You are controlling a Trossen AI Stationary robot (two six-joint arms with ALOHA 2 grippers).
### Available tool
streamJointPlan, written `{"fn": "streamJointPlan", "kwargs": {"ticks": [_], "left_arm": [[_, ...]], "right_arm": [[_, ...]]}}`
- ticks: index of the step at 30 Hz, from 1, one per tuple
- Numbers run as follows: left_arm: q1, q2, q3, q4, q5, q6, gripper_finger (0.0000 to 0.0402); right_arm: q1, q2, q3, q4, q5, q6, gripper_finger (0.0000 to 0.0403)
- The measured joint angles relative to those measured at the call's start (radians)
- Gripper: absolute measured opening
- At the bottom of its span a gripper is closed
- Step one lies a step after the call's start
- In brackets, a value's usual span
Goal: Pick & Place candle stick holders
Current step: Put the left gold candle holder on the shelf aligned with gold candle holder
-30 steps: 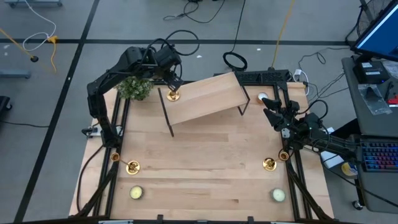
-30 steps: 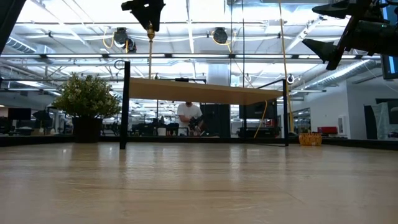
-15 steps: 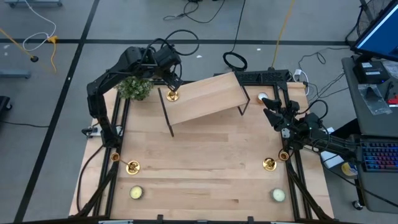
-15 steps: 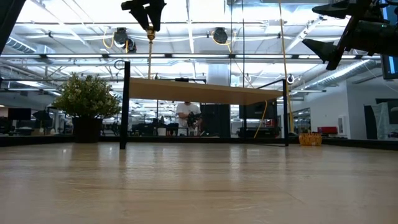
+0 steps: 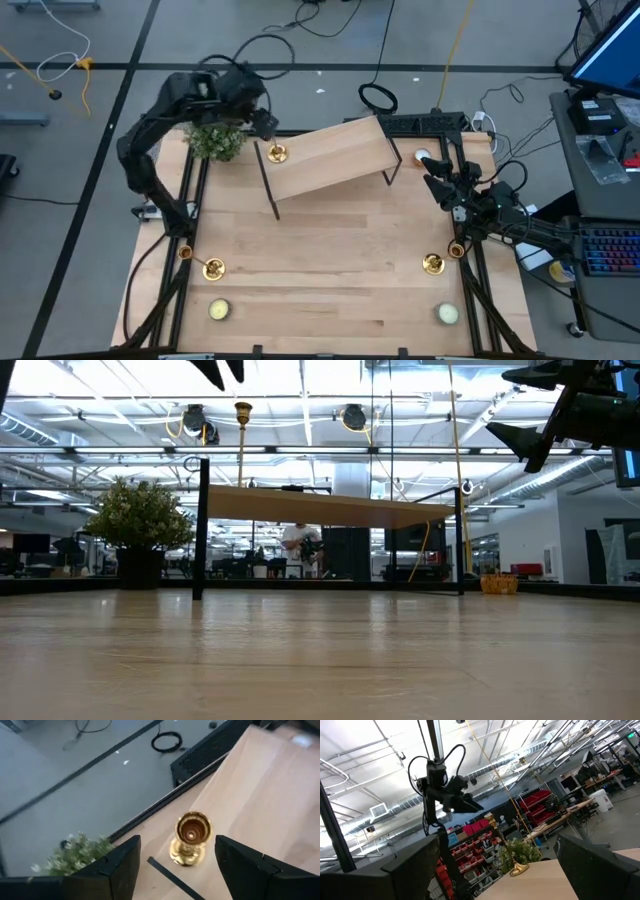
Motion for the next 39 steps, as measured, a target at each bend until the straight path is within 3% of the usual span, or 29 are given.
{"fn": "streamJointPlan", "kwargs": {"ticks": [8, 17, 22, 26, 36, 39], "left_arm": [[-0.102, -0.087, 0.000, 0.000, 0.190, -0.171, 0.0255], [-0.300, -0.106, 0.000, 0.000, 0.319, -0.349, 0.0255], [-0.411, -0.112, -0.031, 0.001, 0.333, -0.513, 0.0255], [-0.492, -0.142, -0.114, 0.001, 0.368, -0.642, 0.0255], [-0.688, -0.290, -0.457, -0.001, 0.623, -1.054, 0.0255], [-0.746, -0.341, -0.526, -0.001, 0.656, -1.186, 0.0255]], "right_arm": [[0.000, 0.000, 0.000, 0.000, 0.000, -0.001, 0.0380], [0.000, 0.000, 0.000, -0.001, 0.000, -0.003, 0.0380], [0.000, 0.000, 0.000, -0.001, -0.001, -0.001, 0.0380], [0.000, 0.000, 0.000, -0.001, -0.004, -0.001, 0.0380], [0.000, 0.000, 0.000, -0.002, -0.005, 0.000, 0.0380], [0.000, 0.000, 0.000, -0.002, -0.005, -0.001, 0.0380]]}}
